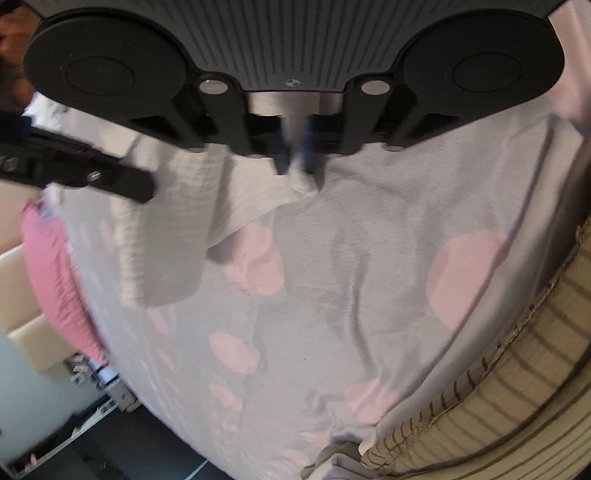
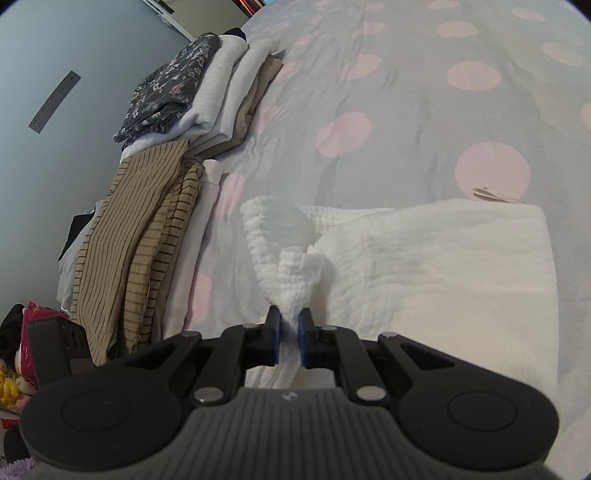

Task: Fold clothes

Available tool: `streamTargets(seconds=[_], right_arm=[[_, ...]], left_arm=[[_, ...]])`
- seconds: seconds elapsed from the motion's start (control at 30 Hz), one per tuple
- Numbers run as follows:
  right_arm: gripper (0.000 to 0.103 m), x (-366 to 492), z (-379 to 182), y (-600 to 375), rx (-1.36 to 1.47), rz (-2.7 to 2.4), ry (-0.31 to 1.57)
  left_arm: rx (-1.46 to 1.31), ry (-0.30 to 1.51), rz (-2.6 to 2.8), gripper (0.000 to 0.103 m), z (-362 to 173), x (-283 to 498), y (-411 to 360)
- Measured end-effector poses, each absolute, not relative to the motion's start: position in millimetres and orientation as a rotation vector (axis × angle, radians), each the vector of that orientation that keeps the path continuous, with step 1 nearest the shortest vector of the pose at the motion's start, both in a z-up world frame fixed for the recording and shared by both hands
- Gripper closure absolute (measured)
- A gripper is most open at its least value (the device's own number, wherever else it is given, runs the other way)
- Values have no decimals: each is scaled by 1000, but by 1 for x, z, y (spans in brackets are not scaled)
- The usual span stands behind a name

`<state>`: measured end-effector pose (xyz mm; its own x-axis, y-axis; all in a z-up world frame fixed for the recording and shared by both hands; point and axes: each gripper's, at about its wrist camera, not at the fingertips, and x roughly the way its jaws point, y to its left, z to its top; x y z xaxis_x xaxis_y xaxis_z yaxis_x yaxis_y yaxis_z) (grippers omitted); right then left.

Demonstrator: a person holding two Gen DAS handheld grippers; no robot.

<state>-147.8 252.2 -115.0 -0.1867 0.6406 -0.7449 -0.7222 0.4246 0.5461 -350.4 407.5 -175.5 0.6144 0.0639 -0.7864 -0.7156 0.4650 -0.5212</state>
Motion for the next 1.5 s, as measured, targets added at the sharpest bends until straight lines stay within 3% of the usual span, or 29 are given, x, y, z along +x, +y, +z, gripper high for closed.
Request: streamTargets(seconds=[0.33, 0.53, 0.57, 0.7, 0.8, 1.13, 1.3, 1.5], right_arm=[[91, -155, -122, 282, -102, 1264, 1286], [65, -153, -118, 280, -37, 1250, 1312], [64, -152, -115, 276, -26, 1241, 1306], [67, -150, -110, 257, 6, 1201, 1296], [84, -153, -112, 248, -9, 1181, 1294], [87, -166, -155, 256, 12, 1165, 1402], [88, -164, -165, 258, 28, 1146, 1429], [88, -163, -169, 258, 39, 1144, 1436]], left_arm=[[-1051, 617, 463, 102, -161, -350, 412], [-1047, 612, 455, 102, -160, -348, 411], [-1047, 613, 455, 102, -160, -347, 410], [-1045, 620, 468, 102, -160, -349, 410], [-1042, 619, 473, 102, -160, -350, 409], [-1137, 615, 505, 102, -179, -358, 414], [-1259, 598, 548, 88, -197, -368, 422], [-1451, 508, 607, 84, -214, -389, 431]])
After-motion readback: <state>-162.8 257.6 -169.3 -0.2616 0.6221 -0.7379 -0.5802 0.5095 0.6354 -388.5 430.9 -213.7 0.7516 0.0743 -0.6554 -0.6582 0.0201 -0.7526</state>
